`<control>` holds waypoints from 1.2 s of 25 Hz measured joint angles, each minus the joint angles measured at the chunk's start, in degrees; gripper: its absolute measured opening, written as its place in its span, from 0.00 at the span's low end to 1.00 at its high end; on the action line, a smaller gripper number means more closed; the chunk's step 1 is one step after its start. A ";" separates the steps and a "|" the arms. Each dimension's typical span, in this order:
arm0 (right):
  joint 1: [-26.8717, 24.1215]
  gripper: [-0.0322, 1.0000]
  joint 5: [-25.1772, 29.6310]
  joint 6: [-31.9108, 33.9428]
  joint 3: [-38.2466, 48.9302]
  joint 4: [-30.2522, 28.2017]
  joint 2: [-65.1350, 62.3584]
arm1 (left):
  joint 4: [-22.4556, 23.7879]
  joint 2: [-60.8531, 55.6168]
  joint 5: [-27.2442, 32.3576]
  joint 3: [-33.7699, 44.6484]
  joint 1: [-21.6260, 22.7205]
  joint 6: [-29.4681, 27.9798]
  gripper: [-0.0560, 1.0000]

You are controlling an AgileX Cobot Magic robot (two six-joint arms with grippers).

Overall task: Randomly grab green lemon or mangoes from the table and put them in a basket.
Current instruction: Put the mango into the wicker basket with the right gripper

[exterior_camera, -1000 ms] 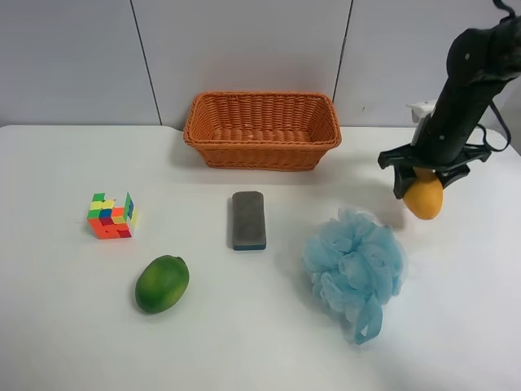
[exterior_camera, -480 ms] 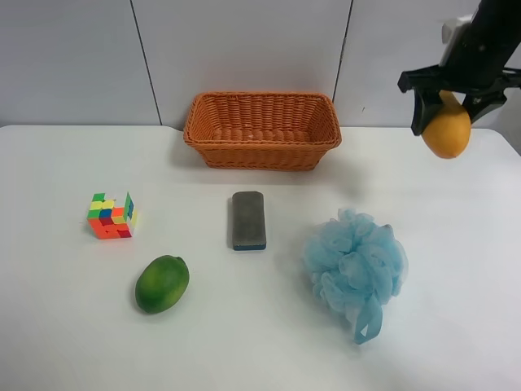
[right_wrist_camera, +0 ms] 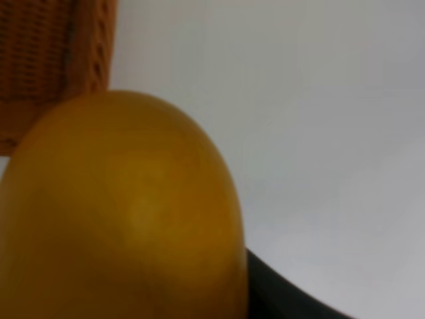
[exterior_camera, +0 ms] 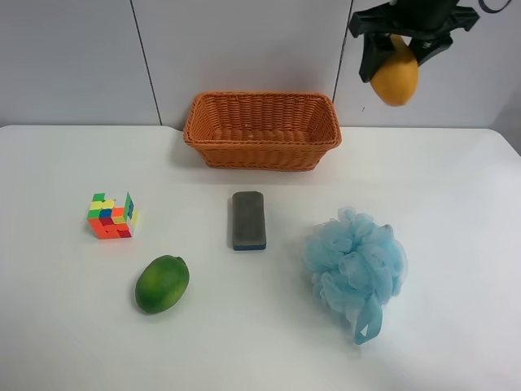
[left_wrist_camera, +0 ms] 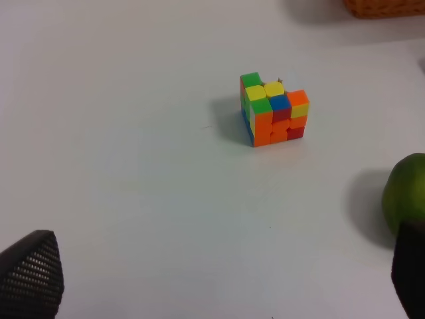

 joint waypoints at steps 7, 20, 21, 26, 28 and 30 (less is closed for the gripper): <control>3.73 0.61 -5.08 0.00 -10.48 -0.27 9.11 | 0.00 0.00 0.00 0.00 0.00 0.00 0.99; 3.84 0.61 -22.07 -1.92 -11.63 0.22 19.19 | 0.00 0.00 0.00 0.00 0.00 0.00 0.99; 3.84 0.61 -22.72 -2.12 -11.63 0.22 19.78 | 0.00 0.00 0.00 0.00 0.00 0.00 0.99; 3.84 0.61 -24.29 -2.25 -11.63 0.22 22.94 | 0.00 0.00 0.00 0.00 0.00 0.00 0.99; 3.84 0.61 -24.86 -2.25 -11.63 0.22 24.18 | 0.00 0.00 0.00 0.00 0.00 0.00 0.99; 3.84 0.61 -25.56 -2.25 -11.63 0.34 25.06 | 0.00 0.00 0.00 0.00 0.00 0.00 0.99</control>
